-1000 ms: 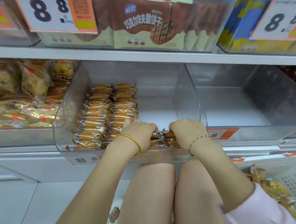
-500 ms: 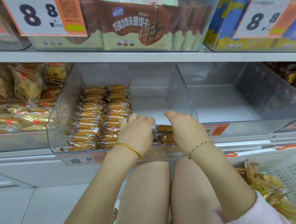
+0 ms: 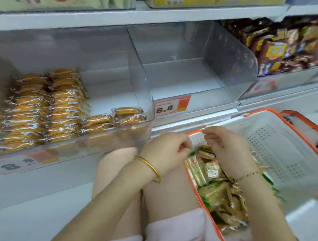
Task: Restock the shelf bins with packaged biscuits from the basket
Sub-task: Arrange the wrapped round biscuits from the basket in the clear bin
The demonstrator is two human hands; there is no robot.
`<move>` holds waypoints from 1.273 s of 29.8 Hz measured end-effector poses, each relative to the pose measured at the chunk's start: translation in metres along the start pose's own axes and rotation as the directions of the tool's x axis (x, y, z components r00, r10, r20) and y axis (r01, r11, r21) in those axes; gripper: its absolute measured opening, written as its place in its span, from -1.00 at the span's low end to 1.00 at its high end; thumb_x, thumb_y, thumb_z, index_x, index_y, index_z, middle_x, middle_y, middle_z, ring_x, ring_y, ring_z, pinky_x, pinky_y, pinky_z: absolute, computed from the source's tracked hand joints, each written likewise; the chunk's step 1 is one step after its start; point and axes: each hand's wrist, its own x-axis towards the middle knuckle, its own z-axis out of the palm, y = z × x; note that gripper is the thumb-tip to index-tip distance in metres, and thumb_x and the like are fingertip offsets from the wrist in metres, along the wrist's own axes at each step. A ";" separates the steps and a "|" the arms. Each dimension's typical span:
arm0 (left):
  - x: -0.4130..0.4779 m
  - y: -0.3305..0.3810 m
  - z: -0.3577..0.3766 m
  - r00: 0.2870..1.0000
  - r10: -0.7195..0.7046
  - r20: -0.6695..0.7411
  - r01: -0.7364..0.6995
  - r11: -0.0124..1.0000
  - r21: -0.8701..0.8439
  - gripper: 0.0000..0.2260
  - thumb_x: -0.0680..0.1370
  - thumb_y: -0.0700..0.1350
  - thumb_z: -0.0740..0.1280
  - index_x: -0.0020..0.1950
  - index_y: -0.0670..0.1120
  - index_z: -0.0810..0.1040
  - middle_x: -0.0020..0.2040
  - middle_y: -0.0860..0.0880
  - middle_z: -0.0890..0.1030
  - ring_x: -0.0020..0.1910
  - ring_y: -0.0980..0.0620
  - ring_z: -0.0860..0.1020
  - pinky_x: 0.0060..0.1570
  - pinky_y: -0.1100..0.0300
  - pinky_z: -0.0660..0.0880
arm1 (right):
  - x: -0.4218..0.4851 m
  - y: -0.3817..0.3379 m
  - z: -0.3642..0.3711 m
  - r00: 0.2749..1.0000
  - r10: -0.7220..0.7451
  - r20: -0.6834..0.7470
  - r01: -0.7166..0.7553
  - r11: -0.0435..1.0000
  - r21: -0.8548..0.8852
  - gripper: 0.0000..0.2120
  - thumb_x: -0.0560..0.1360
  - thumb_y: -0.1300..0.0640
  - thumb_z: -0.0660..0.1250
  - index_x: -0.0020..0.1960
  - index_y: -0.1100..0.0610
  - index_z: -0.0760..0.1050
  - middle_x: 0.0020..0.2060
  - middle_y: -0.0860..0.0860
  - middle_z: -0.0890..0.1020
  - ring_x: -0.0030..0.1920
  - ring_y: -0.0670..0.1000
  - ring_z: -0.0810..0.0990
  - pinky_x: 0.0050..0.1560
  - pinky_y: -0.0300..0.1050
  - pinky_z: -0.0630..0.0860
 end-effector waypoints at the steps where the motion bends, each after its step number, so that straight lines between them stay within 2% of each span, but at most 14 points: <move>1: 0.011 0.001 0.019 0.998 0.006 0.063 -0.006 1.000 -0.001 -0.83 0.54 -0.16 0.26 0.07 -0.06 0.59 0.00 0.03 0.62 0.02 0.05 0.54 -0.03 0.31 0.35 | -0.004 0.025 -0.003 0.997 0.071 -0.007 -0.072 0.996 -0.048 -0.76 0.50 0.30 0.27 0.11 0.12 0.58 -0.02 0.06 0.66 -0.03 0.08 0.61 0.05 -0.04 0.52; 3: 0.034 0.001 0.056 0.989 -0.004 0.149 0.010 0.999 -0.043 -0.81 0.52 -0.22 0.25 0.08 -0.13 0.59 0.06 -0.06 0.62 0.06 -0.02 0.54 -0.04 0.28 0.33 | -0.013 0.067 -0.008 0.977 0.211 -0.010 -0.210 0.969 -0.132 -0.76 0.51 0.30 0.26 0.13 0.15 0.58 0.01 0.12 0.64 -0.02 0.13 0.59 0.01 -0.12 0.47; 6: 0.062 0.000 0.099 0.975 -0.033 0.219 0.046 0.998 -0.053 -0.78 0.52 -0.28 0.22 0.11 -0.16 0.57 0.12 -0.11 0.58 0.13 -0.07 0.51 0.06 0.23 0.36 | -0.026 0.109 -0.004 0.921 0.383 0.064 -0.356 0.899 -0.254 -0.71 0.52 0.28 0.18 0.15 0.08 0.55 0.04 0.11 0.62 -0.06 0.13 0.59 -0.01 -0.05 0.53; 11: 0.079 0.000 0.137 0.948 -0.068 0.310 0.089 0.995 -0.055 -0.77 0.55 -0.28 0.20 0.14 -0.14 0.57 0.17 -0.07 0.58 0.17 -0.04 0.51 0.16 0.20 0.40 | -0.050 0.132 0.016 0.827 0.505 0.248 -0.380 0.826 -0.416 -0.62 0.53 0.31 0.11 0.24 0.01 0.46 0.06 0.04 0.56 0.00 0.10 0.55 -0.13 -0.08 0.51; 13: 0.083 -0.005 0.144 0.937 -0.080 0.340 0.098 0.994 -0.037 -0.78 0.54 -0.27 0.22 0.11 -0.12 0.59 0.15 -0.04 0.59 0.16 -0.02 0.52 0.15 0.19 0.43 | -0.057 0.137 0.020 0.818 0.531 0.220 -0.418 0.812 -0.408 -0.64 0.52 0.27 0.19 0.26 0.00 0.46 0.13 0.06 0.53 0.07 0.12 0.54 -0.05 -0.03 0.53; 15: 0.085 -0.009 0.147 0.934 -0.105 0.342 0.130 0.990 -0.051 -0.81 0.54 -0.25 0.24 0.06 -0.10 0.60 0.13 -0.03 0.60 0.12 -0.02 0.54 0.13 0.18 0.46 | -0.064 0.143 0.022 0.820 0.561 0.112 -0.491 0.791 -0.366 -0.71 0.50 0.22 0.29 0.20 0.03 0.49 0.13 0.09 0.47 0.10 0.13 0.50 0.00 -0.01 0.52; 19: 0.086 -0.007 0.153 0.929 -0.130 0.347 0.171 0.981 -0.090 -0.84 0.52 -0.26 0.27 0.02 -0.10 0.60 0.11 -0.03 0.60 0.09 0.00 0.54 0.12 0.19 0.45 | -0.080 0.152 0.020 0.769 0.624 -0.140 -0.626 0.688 -0.367 -0.73 0.44 0.35 0.25 0.08 0.11 0.49 0.11 0.12 0.45 0.10 0.16 0.42 -0.07 -0.01 0.45; 22: 0.083 0.003 0.169 0.892 -0.117 0.437 0.176 0.980 -0.096 -0.82 0.53 -0.24 0.26 0.08 -0.07 0.58 0.15 -0.04 0.58 0.08 0.01 0.55 0.05 0.22 0.47 | -0.087 0.158 0.021 0.686 0.720 -0.102 -0.693 0.605 -0.392 -0.66 0.43 0.25 0.31 0.19 0.13 0.36 0.22 0.16 0.37 0.21 0.22 0.38 0.11 0.09 0.43; 25: 0.075 0.021 0.191 0.801 -0.111 0.589 0.240 0.960 -0.146 -0.73 0.57 -0.25 0.20 0.24 -0.07 0.49 0.21 -0.07 0.51 -0.02 -0.03 0.56 -0.04 0.14 0.52 | -0.092 0.167 0.026 0.651 0.758 -0.042 -0.726 0.606 -0.325 -0.40 0.42 0.15 0.38 0.37 0.09 0.19 0.30 0.20 0.31 0.29 0.26 0.33 0.23 0.16 0.40; 29: 0.066 0.030 0.227 0.715 -0.152 0.682 0.245 0.969 -0.040 -0.56 0.56 -0.30 0.15 0.41 0.00 0.29 0.16 -0.10 0.43 0.06 -0.06 0.49 0.09 0.04 0.49 | -0.099 0.181 0.021 0.642 0.765 -0.053 -0.748 0.610 -0.263 -0.24 0.43 0.29 0.35 0.49 0.08 0.01 0.28 0.23 0.37 0.27 0.27 0.35 0.21 0.11 0.38; 31: 0.063 0.030 0.237 0.691 -0.170 0.703 0.281 0.959 -0.044 -0.51 0.54 -0.34 0.15 0.40 0.05 0.28 0.23 -0.11 0.40 0.06 -0.04 0.47 0.06 0.05 0.49 | -0.101 0.187 0.018 0.641 0.766 -0.053 -0.751 0.611 -0.249 -0.22 0.41 0.30 0.37 0.48 0.13 0.01 0.19 0.24 0.46 0.22 0.26 0.39 0.16 0.08 0.41; 33: 0.064 0.030 0.242 0.685 -0.155 0.712 0.286 0.956 -0.068 -0.45 0.51 -0.38 0.16 0.40 0.08 0.30 0.41 -0.06 0.30 0.21 -0.04 0.44 0.09 0.10 0.48 | -0.102 0.188 0.018 0.642 0.765 -0.048 -0.749 0.613 -0.251 -0.26 0.41 0.29 0.39 0.45 0.16 0.05 0.13 0.24 0.50 0.17 0.27 0.43 0.09 0.08 0.45; 35: 0.066 0.031 0.244 0.689 -0.134 0.712 0.287 0.953 -0.098 -0.42 0.49 -0.40 0.17 0.41 0.07 0.32 0.49 -0.05 0.23 0.35 -0.08 0.37 0.16 0.12 0.47 | -0.101 0.187 0.018 0.638 0.767 -0.069 -0.755 0.606 -0.252 -0.36 0.41 0.28 0.41 0.37 0.18 0.15 0.16 0.24 0.44 0.17 0.28 0.43 0.07 0.09 0.45; 38: 0.066 0.031 0.241 0.686 -0.137 0.715 0.383 0.903 -0.194 -0.40 0.48 -0.46 0.15 0.42 0.03 0.35 0.43 -0.09 0.32 0.29 -0.09 0.44 -0.05 0.17 0.51 | -0.100 0.186 0.015 0.646 0.757 -0.103 -0.753 0.608 -0.251 -0.50 0.39 0.30 0.41 0.24 0.21 0.26 0.18 0.22 0.36 0.14 0.27 0.43 0.06 0.08 0.45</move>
